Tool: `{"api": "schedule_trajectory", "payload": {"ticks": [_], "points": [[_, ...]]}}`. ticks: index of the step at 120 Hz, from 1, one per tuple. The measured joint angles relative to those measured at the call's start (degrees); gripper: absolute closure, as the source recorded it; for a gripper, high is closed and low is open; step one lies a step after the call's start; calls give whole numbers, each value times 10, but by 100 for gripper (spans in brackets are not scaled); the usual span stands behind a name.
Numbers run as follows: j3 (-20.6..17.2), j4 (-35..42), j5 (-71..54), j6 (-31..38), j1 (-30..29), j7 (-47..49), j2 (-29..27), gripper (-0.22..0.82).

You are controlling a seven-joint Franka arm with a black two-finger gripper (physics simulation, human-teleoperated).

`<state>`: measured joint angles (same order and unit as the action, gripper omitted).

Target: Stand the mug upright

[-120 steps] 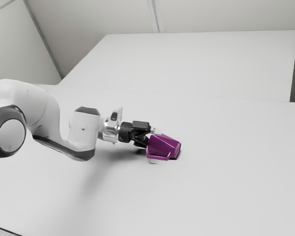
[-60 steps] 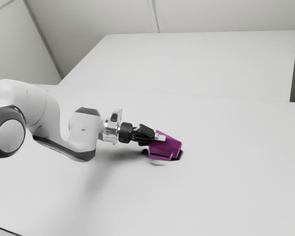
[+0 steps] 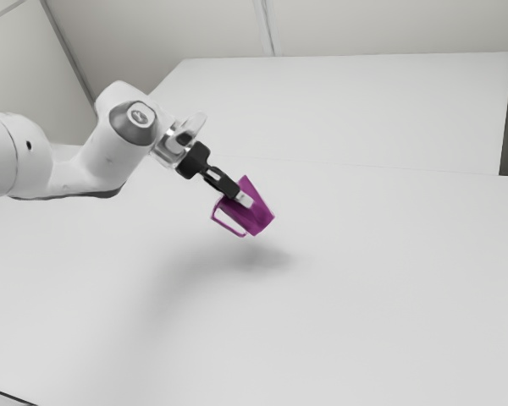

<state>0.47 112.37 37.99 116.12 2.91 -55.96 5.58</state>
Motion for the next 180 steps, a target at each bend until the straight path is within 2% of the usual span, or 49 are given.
{"api": "schedule_trajectory", "payload": {"ticks": [8, 16, 31, 43, 66, 96, 100, 118, 128, 139, 153, 169, 180], "points": [[-11, 2, -124, -6, 7, 50, -24, 78], [-19, 41, -209, -6, 12, 99, -63, 78], [-57, 190, -294, 44, 6, 189, -168, 78], [-98, 281, -322, 100, 7, 264, -223, 78], [-133, 351, -342, 190, 7, 395, -250, 78], [-139, 395, -346, 251, 7, 524, -260, 78], [-139, 396, -345, 254, 7, 538, -260, 77], [-143, 398, -339, 265, 7, 584, -260, 44], [-143, 398, -337, 269, 7, 605, -259, 30], [-143, 398, -337, 271, 7, 625, -259, 19], [-143, 388, -337, 269, 7, 644, -259, 11], [-117, 243, -339, 165, 6, 652, -257, 6], [-93, 86, -348, 53, 6, 649, -229, 4]]}}
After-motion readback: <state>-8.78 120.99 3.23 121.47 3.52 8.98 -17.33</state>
